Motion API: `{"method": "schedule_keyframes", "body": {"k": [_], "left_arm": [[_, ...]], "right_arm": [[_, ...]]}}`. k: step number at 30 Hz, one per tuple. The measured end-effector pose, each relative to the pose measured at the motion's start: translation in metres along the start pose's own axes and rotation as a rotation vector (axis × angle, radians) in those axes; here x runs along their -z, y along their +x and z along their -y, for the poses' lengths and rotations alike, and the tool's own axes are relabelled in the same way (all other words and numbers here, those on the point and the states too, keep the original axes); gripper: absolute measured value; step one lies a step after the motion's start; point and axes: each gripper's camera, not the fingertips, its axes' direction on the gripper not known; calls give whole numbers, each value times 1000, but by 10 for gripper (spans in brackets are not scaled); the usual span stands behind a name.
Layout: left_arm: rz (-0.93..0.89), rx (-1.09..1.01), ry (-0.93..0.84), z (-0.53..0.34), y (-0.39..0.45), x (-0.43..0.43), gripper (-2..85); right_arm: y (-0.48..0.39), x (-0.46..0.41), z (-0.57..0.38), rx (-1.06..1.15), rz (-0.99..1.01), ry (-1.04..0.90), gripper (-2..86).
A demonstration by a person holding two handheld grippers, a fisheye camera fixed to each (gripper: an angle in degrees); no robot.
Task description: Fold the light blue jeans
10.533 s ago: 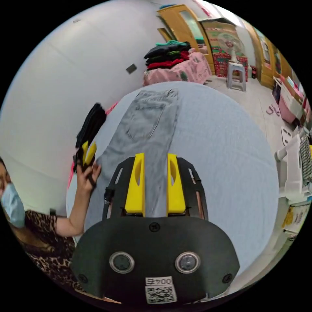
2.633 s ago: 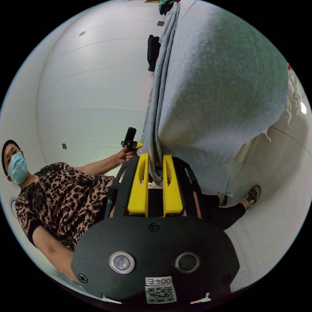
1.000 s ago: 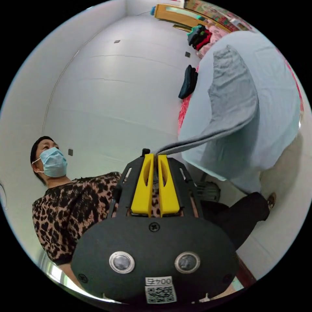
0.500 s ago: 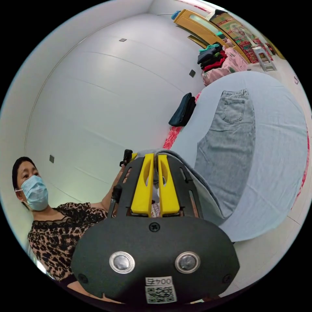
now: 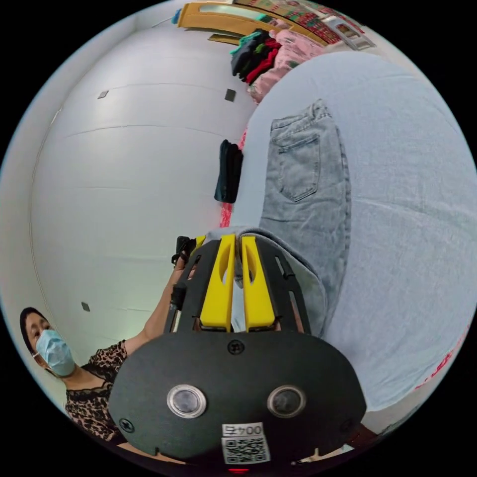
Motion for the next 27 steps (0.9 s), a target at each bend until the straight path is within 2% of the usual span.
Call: {"method": "schedule_keyframes", "body": {"k": [5,8,9,13,16,19,22,25,27], "left_arm": [[26,99,27,44,-26,-25,40],[37,137,36,63,-38,-36,44],[19,157,42,69,-44,-40,48],[-104,216,149,78,-61,-43,42],[-136,202,214,78,-61,-39,34],[-111,114,232,69,-49,-31,30],[9,-34,178,41,-31,-20,28],[178,-209,95,-14,-17,-6,29],[292,-292,43,-58,-14,0,31]], "right_arm": [[45,-21,63,-89,7,-43,40],[73,-33,95,-185,25,-64,73],[81,-37,106,-208,28,-62,109],[91,-41,130,-220,-17,-43,135],[83,-28,142,-169,-77,73,128],[55,-28,151,-36,-172,54,125],[18,-60,134,102,-312,-64,111],[3,-123,78,169,-447,-313,100],[5,-176,21,190,-606,-474,94]]}}
